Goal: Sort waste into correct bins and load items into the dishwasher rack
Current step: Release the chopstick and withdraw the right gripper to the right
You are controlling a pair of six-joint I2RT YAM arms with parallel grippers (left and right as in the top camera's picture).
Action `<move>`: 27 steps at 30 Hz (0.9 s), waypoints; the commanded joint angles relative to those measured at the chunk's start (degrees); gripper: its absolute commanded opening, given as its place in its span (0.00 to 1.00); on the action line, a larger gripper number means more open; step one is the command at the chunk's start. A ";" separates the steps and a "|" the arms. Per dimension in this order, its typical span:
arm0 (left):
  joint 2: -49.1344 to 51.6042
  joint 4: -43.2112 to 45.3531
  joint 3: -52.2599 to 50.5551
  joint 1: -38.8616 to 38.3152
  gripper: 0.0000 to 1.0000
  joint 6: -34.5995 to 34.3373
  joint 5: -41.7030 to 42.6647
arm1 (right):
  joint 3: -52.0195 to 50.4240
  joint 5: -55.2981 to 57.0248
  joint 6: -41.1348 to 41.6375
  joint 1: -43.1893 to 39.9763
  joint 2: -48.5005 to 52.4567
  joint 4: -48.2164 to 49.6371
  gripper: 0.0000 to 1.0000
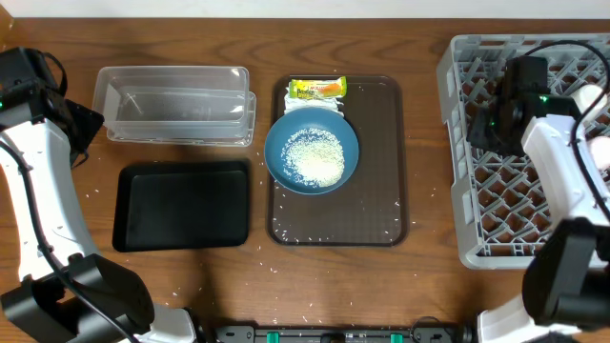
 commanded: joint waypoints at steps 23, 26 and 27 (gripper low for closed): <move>0.17 0.02 0.26 0.17 0.93 -0.26 -0.48 | 0.00 10.36 11.89 -14.34 -14.93 -0.68 0.99; 0.17 0.02 0.26 0.17 0.93 -0.26 -0.48 | -0.02 10.97 11.17 -14.56 -14.93 -1.01 0.99; 0.17 0.02 0.26 0.17 0.93 -0.26 -0.48 | -0.02 10.91 11.23 -14.56 -14.93 -1.20 0.99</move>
